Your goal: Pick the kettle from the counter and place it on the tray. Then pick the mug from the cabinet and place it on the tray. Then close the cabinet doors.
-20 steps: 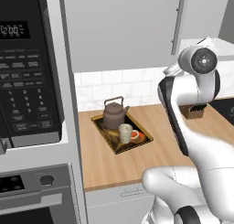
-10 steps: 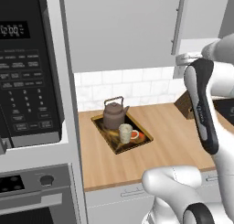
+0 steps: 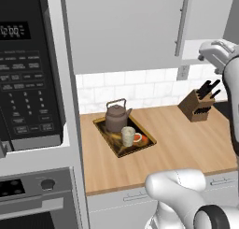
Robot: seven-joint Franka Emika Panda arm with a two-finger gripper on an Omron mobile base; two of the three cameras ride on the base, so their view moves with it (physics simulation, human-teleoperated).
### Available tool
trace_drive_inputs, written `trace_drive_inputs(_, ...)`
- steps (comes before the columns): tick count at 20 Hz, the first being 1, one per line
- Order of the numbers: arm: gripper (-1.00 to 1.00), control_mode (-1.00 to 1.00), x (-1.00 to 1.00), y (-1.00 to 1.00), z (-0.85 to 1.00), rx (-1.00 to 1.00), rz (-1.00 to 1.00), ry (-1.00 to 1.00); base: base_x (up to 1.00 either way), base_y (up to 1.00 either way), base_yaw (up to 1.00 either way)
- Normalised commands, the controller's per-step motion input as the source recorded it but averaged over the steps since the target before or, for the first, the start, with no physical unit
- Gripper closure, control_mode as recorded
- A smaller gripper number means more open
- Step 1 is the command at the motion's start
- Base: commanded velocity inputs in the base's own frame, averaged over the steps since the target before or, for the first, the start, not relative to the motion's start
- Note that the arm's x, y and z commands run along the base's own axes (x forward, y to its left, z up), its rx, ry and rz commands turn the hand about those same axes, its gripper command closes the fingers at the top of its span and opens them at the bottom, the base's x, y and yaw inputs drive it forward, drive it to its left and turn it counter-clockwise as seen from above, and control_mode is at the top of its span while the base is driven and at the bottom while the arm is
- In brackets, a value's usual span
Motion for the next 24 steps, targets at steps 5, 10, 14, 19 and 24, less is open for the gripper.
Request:
trace_drive_inputs(5,-1.0,-1.0,-0.12,-0.12,0.0,0.46,-0.05,0.0,0.0,0.0,0.0)
trace_drive_inputs(10,-1.0,-1.0,-0.1,-0.05,-0.05,0.35,-0.15,0.0,0.0,0.0,0.0)
trace_drive_inputs(14,-1.0,-1.0,0.0,-0.09,0.0,0.2,-0.19,0.0,0.0,0.0,0.0)
trace_drive_inputs(19,-1.0,-1.0,0.0,-0.16,0.0,0.16,-0.2,-0.01,0.0,0.0,0.0)
trace_drive_inputs(24,-1.0,-1.0,-0.05,-0.15,0.0,0.14,-0.23,-0.02,0.0,0.0,0.0)
